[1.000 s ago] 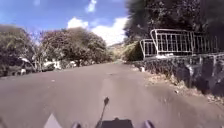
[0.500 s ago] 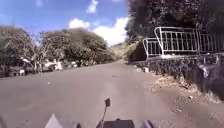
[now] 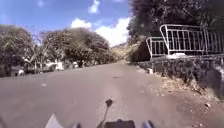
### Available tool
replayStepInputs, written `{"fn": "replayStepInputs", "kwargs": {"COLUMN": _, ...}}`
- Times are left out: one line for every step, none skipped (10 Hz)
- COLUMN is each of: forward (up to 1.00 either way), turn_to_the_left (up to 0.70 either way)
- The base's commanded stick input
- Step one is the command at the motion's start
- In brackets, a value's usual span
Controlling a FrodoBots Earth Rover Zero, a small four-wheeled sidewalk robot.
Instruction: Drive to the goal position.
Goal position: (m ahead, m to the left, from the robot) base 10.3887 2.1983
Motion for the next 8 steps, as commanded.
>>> {"fn": "replayStepInputs", "kwargs": {"forward": 0.70, "turn_to_the_left": 0.00}}
{"fn": "replayStepInputs", "kwargs": {"forward": 0.70, "turn_to_the_left": 0.00}}
{"fn": "replayStepInputs", "kwargs": {"forward": 0.70, "turn_to_the_left": 0.00}}
{"fn": "replayStepInputs", "kwargs": {"forward": 0.70, "turn_to_the_left": 0.00}}
{"fn": "replayStepInputs", "kwargs": {"forward": 0.70, "turn_to_the_left": 0.00}}
{"fn": "replayStepInputs", "kwargs": {"forward": 0.70, "turn_to_the_left": 0.00}}
{"fn": "replayStepInputs", "kwargs": {"forward": 0.70, "turn_to_the_left": 0.00}}
{"fn": "replayStepInputs", "kwargs": {"forward": 0.70, "turn_to_the_left": 0.00}}
